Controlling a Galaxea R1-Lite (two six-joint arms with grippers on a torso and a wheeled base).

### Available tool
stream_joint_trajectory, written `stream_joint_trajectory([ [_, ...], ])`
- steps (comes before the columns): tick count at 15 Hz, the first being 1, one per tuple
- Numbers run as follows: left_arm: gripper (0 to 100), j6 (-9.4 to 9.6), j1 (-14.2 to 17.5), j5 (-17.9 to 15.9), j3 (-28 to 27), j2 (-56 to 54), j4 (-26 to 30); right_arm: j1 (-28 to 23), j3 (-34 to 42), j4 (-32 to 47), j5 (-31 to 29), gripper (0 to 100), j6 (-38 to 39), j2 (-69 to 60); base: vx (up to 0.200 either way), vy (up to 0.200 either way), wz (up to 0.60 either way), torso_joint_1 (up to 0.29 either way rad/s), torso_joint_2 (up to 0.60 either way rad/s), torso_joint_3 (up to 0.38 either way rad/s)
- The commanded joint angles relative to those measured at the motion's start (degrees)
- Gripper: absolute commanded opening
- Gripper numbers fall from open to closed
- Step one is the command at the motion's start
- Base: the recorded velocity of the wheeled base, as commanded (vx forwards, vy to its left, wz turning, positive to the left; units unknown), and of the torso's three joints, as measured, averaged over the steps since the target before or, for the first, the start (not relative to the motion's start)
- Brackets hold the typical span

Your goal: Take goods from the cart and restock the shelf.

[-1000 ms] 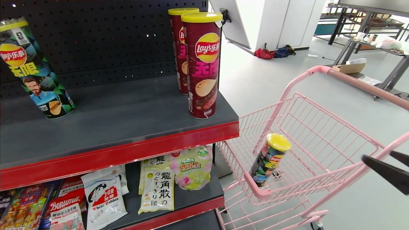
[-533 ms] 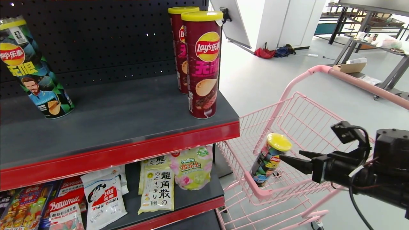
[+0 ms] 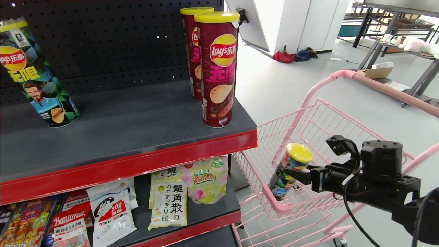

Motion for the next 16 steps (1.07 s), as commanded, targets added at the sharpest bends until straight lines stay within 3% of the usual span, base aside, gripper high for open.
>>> stream_joint_trajectory([
  [1, 100, -0.05, 0.0, 0.0, 0.0, 0.1, 0.0, 0.3, -1.7, -4.0, -1.9, 100, -0.2, 7.0, 0.0, 0.0, 0.0, 0.0, 0.0, 0.0],
  [10, 100, -0.05, 0.0, 0.0, 0.0, 0.1, 0.0, 2.3, -2.7, -12.6, -5.4, 100, -0.3, 14.8, 0.0, 0.0, 0.0, 0.0, 0.0, 0.0],
  [11, 100, -0.05, 0.0, 0.0, 0.0, 0.1, 0.0, 2.6, -2.9, -12.6, -6.2, 0, -0.3, 15.0, 0.0, 0.0, 0.0, 0.0, 0.0, 0.0],
  [16, 100, 0.03, 0.0, 0.0, 0.0, 0.1, 0.0, 3.6, -3.6, -12.7, -8.1, 0, -0.5, 14.4, 0.0, 0.0, 0.0, 0.0, 0.0, 0.0],
])
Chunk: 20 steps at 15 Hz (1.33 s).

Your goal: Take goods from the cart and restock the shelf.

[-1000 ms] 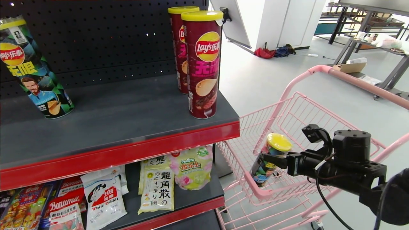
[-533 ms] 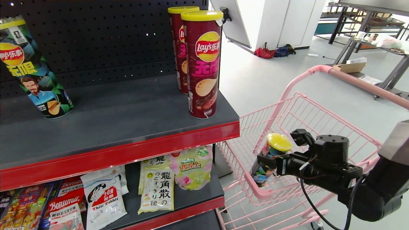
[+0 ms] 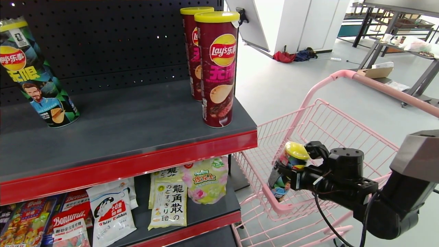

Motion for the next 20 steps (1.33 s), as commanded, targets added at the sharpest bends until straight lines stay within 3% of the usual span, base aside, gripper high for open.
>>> stream_joint_trajectory([
  [1, 100, 0.03, 0.0, 0.0, 0.0, 0.1, 0.0, 0.1, -1.5, 0.6, -1.8, 0, -0.1, -2.8, 0.0, 0.0, 0.0, 0.0, 0.0, 0.0],
  [2, 100, -0.05, 0.0, 0.0, 0.0, 0.1, 0.0, 0.1, -1.7, 0.8, -2.0, 0, -0.1, -3.3, 0.0, 0.0, 0.0, 0.0, 0.0, 0.0],
  [3, 100, 0.03, 0.0, 0.0, 0.0, 0.1, 0.0, -0.6, -5.5, 6.2, -2.4, 0, -1.7, -10.1, 0.0, 0.0, 0.0, 0.0, 0.0, 0.0],
  [6, 100, 0.03, 0.0, 0.0, 0.0, 0.1, 0.0, -2.5, -14.8, 28.9, -4.3, 0, -3.7, -28.3, 0.0, 0.0, 0.0, 0.0, 0.0, 0.0],
  [8, 100, -0.05, 0.0, 0.0, 0.0, 0.1, 0.1, -3.0, -19.7, 43.4, -9.1, 0, -4.8, -40.0, 0.0, 0.0, 0.0, 0.0, 0.0, 0.0],
  [9, 100, -0.05, 0.0, 0.0, 0.0, 0.1, 0.1, -3.4, -20.0, 50.9, -16.5, 0, -7.4, -46.8, 0.0, 0.0, 0.0, 0.0, 0.0, 0.0],
  [12, 100, -0.05, 0.0, 0.0, 0.0, 0.1, 0.1, -4.8, -16.5, 72.0, -14.3, 0, -9.6, -66.9, 0.0, 0.0, 0.0, 0.0, 0.0, 0.0],
  [14, 100, -0.05, 0.0, 0.0, 0.0, 0.1, 0.1, -5.8, -13.1, 81.0, -14.6, 0, -9.9, -77.5, 0.0, 0.0, 0.0, 0.0, 0.0, 0.0],
  [15, 100, -0.05, 0.0, 0.0, 0.0, 0.1, 0.1, -7.8, -11.4, 84.8, -15.3, 0, -10.7, -81.6, 0.0, 0.0, 0.0, 0.0, 0.0, 0.0],
  [18, 100, 0.03, 0.0, 0.0, 0.0, 0.1, 0.1, -14.1, -5.9, 86.3, -16.4, 0, -13.6, -88.2, 0.0, 0.0, 0.0, 0.0, 0.0, 0.0],
  [20, 100, 0.03, 0.0, 0.0, 0.0, 0.1, 0.1, -15.1, -5.4, 86.3, -16.1, 0, -13.7, -89.3, 0.0, 0.0, 0.0, 0.028, -0.1, -0.062],
])
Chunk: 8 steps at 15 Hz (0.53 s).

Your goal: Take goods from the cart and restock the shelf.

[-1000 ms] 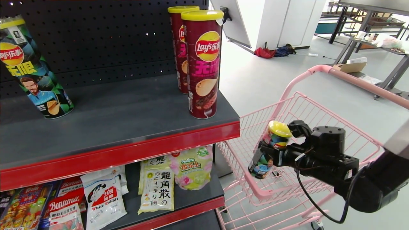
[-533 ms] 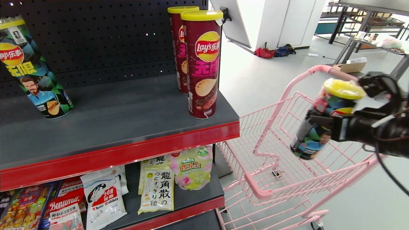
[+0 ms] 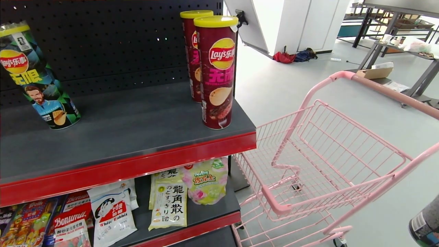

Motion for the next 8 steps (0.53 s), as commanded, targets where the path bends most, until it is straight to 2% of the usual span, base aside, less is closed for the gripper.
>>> stream_joint_trajectory([
  [1, 100, -0.03, 0.0, 0.0, 0.0, 0.1, 0.0, -1.4, 1.3, 0.0, -0.1, 0, -0.3, -5.4, 0.0, 0.0, 0.0, 0.11, -0.37, -0.242],
  [8, 100, -0.03, 0.0, 0.0, 0.0, 0.1, 0.0, -1.3, 1.2, -0.3, 0.1, 0, -2.8, -5.0, 0.0, 0.0, 0.0, 0.199, -0.55, -0.349],
])
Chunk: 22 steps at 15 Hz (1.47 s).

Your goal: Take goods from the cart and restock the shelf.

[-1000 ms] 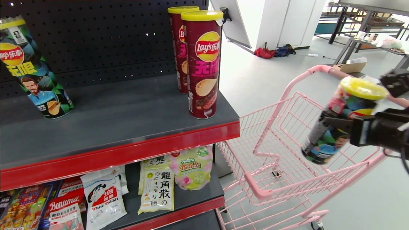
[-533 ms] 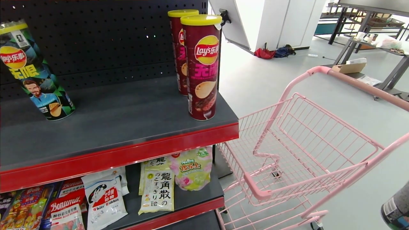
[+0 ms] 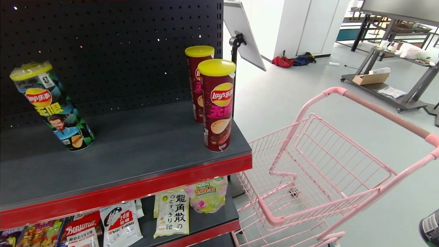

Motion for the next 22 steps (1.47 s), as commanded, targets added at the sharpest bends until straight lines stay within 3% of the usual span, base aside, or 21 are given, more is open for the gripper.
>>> stream_joint_trajectory([
  [1, 100, 0.0, 0.0, 0.0, 0.0, 0.1, 0.0, 0.1, -0.1, -0.2, 0.1, 0, -0.2, 0.4, 0.0, 0.0, 0.0, 0.232, -0.59, -0.359],
  [11, 100, 0.08, 0.0, 0.0, 0.0, 0.1, 0.0, -0.1, 0.3, -0.3, -0.3, 0, -0.9, 1.3, 0.0, 0.0, 0.0, 0.15, -0.36, -0.213],
  [22, 100, 0.08, 0.0, 0.0, 0.0, 0.1, 0.0, -0.2, 4.2, -0.6, -0.3, 0, -0.9, -2.0, 0.0, 0.0, 0.55, 0.009, -0.01, -0.003],
])
